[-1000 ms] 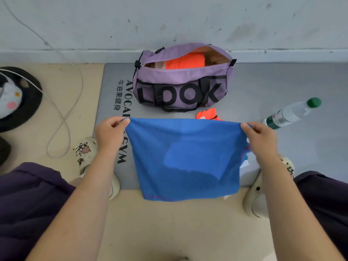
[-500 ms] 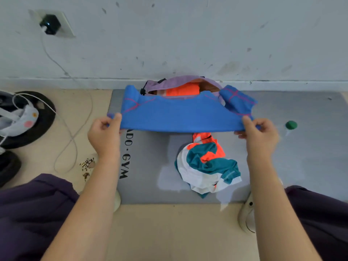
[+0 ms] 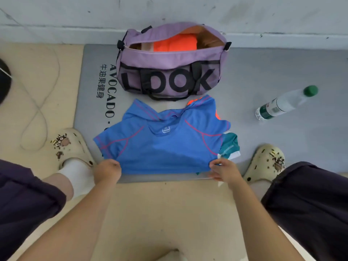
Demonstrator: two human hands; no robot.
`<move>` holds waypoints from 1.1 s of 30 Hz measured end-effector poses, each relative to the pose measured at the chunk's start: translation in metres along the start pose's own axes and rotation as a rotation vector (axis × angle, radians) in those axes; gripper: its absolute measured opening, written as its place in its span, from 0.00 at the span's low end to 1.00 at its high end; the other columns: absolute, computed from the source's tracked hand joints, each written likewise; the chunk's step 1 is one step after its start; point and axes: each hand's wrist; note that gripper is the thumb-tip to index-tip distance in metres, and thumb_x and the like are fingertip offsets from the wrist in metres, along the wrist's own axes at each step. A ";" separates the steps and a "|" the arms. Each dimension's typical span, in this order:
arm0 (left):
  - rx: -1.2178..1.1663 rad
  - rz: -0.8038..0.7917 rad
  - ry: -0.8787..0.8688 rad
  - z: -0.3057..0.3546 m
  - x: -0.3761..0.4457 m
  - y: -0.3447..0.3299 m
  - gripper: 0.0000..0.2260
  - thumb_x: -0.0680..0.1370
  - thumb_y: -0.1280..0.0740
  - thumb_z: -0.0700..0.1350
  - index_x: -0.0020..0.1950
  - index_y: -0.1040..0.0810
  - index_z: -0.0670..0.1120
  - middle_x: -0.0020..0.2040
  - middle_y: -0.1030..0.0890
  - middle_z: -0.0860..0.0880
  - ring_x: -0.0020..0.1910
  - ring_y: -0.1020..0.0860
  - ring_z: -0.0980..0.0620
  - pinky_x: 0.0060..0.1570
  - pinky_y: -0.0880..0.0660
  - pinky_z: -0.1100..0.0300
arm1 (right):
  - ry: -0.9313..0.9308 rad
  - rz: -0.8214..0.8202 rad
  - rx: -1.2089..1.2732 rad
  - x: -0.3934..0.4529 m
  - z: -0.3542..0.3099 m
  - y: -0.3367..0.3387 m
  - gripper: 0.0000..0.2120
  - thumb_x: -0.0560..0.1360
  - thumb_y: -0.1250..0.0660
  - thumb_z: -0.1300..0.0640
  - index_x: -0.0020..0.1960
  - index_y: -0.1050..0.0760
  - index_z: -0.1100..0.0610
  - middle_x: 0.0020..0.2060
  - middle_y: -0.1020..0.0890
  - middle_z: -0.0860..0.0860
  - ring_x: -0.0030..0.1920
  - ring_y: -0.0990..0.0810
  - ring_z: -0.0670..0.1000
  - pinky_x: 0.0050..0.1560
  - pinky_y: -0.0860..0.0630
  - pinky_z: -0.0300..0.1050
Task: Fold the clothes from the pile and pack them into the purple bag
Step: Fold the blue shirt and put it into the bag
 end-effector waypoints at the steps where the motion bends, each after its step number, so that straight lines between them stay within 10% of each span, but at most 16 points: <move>1: 0.126 0.074 -0.055 0.010 -0.004 0.001 0.09 0.77 0.34 0.44 0.52 0.17 0.43 0.55 0.19 0.39 0.55 0.23 0.37 0.53 0.24 0.51 | -0.025 -0.013 -0.058 0.002 -0.002 0.002 0.05 0.75 0.29 0.59 0.47 0.24 0.58 0.37 0.20 0.55 0.29 0.19 0.53 0.36 0.21 0.43; 5: -0.053 0.183 -0.462 0.076 -0.026 -0.014 0.18 0.75 0.29 0.50 0.62 0.23 0.46 0.63 0.28 0.43 0.63 0.30 0.39 0.58 0.31 0.45 | 0.165 0.340 -0.066 0.021 -0.014 0.020 0.16 0.72 0.26 0.49 0.50 0.26 0.58 0.44 0.19 0.59 0.38 0.20 0.56 0.42 0.22 0.52; 9: -0.255 -0.248 -0.577 0.135 -0.038 -0.038 0.32 0.73 0.32 0.64 0.73 0.35 0.57 0.72 0.36 0.52 0.72 0.38 0.45 0.69 0.36 0.48 | 0.181 0.513 -0.094 0.043 -0.022 0.040 0.33 0.69 0.25 0.42 0.64 0.31 0.60 0.57 0.26 0.55 0.54 0.23 0.55 0.52 0.25 0.48; 16: -0.206 -0.436 -0.386 0.162 -0.037 -0.042 0.46 0.63 0.37 0.77 0.77 0.45 0.60 0.77 0.45 0.54 0.76 0.52 0.47 0.71 0.43 0.45 | 0.076 0.013 0.506 0.060 -0.048 0.004 0.22 0.73 0.27 0.45 0.54 0.22 0.64 0.49 0.15 0.56 0.44 0.15 0.50 0.40 0.19 0.42; 19: -0.238 -0.476 -0.340 0.173 -0.042 -0.032 0.50 0.65 0.33 0.74 0.79 0.49 0.56 0.79 0.47 0.52 0.78 0.51 0.46 0.74 0.44 0.44 | 0.058 -0.241 0.545 0.053 -0.062 -0.021 0.22 0.74 0.28 0.48 0.61 0.23 0.62 0.54 0.16 0.56 0.55 0.17 0.54 0.58 0.21 0.51; 23: -0.447 -0.080 -0.593 0.177 -0.058 -0.015 0.37 0.67 0.27 0.65 0.72 0.34 0.55 0.68 0.34 0.49 0.69 0.34 0.51 0.68 0.33 0.53 | 0.227 -0.387 0.506 0.038 -0.078 -0.041 0.21 0.77 0.31 0.49 0.65 0.25 0.60 0.59 0.18 0.57 0.62 0.21 0.57 0.66 0.27 0.55; 28: -0.702 -0.260 -0.519 0.180 -0.064 -0.013 0.27 0.68 0.23 0.55 0.63 0.27 0.52 0.59 0.22 0.54 0.59 0.23 0.57 0.56 0.27 0.63 | 0.238 -0.660 0.446 0.014 -0.090 -0.060 0.30 0.76 0.42 0.33 0.66 0.24 0.52 0.61 0.19 0.52 0.64 0.22 0.52 0.65 0.26 0.48; 33: -1.017 -0.331 -0.155 0.146 -0.021 -0.002 0.07 0.74 0.26 0.49 0.51 0.17 0.50 0.47 0.14 0.52 0.52 0.17 0.51 0.48 0.21 0.59 | 0.390 -0.192 0.107 0.020 -0.083 -0.065 0.06 0.69 0.24 0.46 0.41 0.17 0.47 0.36 0.17 0.43 0.39 0.19 0.47 0.42 0.23 0.37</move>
Point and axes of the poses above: each hand's wrist, its own x-axis towards the middle knuckle, its own y-axis out of the back of the hand, z = x × y
